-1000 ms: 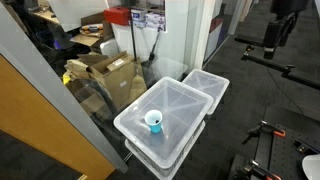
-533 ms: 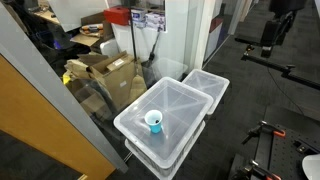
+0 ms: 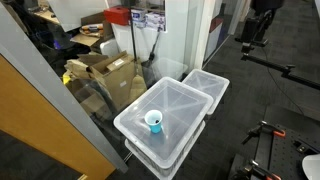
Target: Take the marker out of the cup and put it on the table
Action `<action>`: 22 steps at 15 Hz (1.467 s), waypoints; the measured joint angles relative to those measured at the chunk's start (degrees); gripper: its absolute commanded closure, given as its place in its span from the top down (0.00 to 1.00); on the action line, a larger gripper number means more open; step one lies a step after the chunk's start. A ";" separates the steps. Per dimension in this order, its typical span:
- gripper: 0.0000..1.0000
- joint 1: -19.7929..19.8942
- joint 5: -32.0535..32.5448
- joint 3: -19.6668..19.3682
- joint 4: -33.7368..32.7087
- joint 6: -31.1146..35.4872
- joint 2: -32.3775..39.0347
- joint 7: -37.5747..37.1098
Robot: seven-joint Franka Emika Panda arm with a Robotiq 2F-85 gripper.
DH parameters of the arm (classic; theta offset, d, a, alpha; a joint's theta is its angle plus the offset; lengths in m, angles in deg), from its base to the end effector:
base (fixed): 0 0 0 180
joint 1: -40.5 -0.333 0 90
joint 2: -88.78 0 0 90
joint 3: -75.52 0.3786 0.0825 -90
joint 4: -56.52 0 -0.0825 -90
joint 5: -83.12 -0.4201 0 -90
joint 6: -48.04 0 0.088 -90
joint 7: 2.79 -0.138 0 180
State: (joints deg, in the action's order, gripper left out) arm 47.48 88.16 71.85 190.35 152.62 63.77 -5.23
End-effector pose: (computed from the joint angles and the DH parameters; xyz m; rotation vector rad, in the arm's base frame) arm 0.4075 -0.0889 0.5092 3.0724 -0.3023 -0.1207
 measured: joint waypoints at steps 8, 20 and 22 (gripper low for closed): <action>1.00 -2.14 0.00 1.59 -5.89 4.00 9.47 0.00; 1.00 -5.38 -0.47 2.46 -15.88 6.78 23.68 0.01; 1.00 -5.68 -0.61 2.67 -17.25 7.93 25.47 0.01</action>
State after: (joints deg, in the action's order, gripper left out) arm 41.80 87.55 74.52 173.10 160.55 89.24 -5.22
